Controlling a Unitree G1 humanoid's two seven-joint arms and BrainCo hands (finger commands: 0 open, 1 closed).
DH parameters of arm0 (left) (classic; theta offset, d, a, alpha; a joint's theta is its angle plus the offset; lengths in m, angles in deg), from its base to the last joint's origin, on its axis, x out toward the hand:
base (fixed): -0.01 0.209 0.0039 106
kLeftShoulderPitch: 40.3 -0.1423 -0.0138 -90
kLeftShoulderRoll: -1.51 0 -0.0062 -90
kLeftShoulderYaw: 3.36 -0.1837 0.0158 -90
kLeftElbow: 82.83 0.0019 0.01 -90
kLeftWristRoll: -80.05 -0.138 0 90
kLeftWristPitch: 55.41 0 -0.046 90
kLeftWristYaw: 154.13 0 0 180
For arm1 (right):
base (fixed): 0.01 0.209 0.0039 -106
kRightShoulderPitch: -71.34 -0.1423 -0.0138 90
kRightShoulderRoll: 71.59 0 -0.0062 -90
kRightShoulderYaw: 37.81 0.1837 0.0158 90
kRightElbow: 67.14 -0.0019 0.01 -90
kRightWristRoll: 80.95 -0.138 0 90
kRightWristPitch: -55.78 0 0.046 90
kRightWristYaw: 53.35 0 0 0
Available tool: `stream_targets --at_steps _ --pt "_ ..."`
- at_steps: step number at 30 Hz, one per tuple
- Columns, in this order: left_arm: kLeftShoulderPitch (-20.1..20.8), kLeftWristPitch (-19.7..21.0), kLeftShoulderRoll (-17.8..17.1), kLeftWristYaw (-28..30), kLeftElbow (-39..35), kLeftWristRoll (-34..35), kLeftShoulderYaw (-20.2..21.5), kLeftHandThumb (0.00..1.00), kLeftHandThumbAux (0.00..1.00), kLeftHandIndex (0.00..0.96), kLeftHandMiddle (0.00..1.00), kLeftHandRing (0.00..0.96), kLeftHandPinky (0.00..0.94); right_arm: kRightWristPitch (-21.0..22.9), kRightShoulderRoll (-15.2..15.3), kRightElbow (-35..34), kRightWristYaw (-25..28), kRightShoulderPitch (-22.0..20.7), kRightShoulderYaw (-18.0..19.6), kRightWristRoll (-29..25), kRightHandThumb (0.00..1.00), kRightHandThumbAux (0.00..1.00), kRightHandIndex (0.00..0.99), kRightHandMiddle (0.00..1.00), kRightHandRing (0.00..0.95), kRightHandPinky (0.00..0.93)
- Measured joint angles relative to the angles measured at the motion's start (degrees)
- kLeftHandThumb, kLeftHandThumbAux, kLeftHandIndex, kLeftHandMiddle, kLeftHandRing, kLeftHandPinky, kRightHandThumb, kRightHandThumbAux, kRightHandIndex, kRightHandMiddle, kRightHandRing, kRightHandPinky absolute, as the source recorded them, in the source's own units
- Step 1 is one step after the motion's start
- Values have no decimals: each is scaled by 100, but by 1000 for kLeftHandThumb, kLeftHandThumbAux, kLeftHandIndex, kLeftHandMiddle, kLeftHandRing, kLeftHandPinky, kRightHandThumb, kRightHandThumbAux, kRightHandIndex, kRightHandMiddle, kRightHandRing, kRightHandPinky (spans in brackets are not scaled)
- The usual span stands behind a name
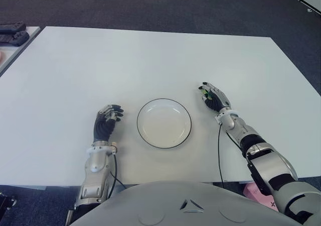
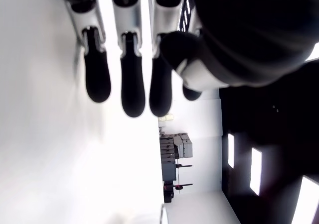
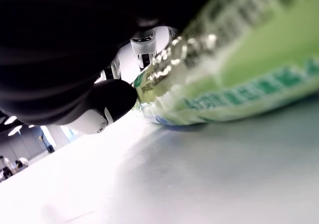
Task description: Put the toothpaste on the table into the plate.
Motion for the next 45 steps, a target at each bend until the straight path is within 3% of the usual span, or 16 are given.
stream_targets --at_steps 6,19,32,34,37,40,43,45 --pt "3 -58 5 0 34 7 1 834 679 417 467 502 491 -145 345 -47 163 -107 -268 209 861 484 181 142 206 342" --pt "-1 -95 25 1 29 115 8 837 676 431 461 498 495 -160 1091 -899 1374 -113 -411 233 837 481 230 173 223 330" --pt "-54 -65 30 1 -30 113 6 837 677 425 464 496 488 -144 1286 -1149 1424 6 -403 242 825 498 246 196 241 337" --pt "-54 -59 30 1 -34 114 6 836 678 422 465 496 488 -143 1286 -1152 1424 9 -396 239 831 512 261 219 265 373" --pt "-56 -53 30 1 -41 117 4 835 678 419 466 497 489 -143 1282 -1149 1424 10 -376 229 763 642 369 270 305 399" --pt "-58 -47 30 3 -48 124 4 835 678 419 466 497 489 -140 1268 -1130 1417 -2 -335 220 746 685 409 360 400 448" --pt "-58 -47 30 3 -50 133 4 835 678 420 465 497 490 -117 1237 -1106 1366 -7 -268 213 916 676 411 390 432 485" --pt "-58 -47 30 3 -51 138 4 836 678 421 465 497 490 -96 1202 -1091 1312 -8 -231 212 957 673 409 409 442 504"
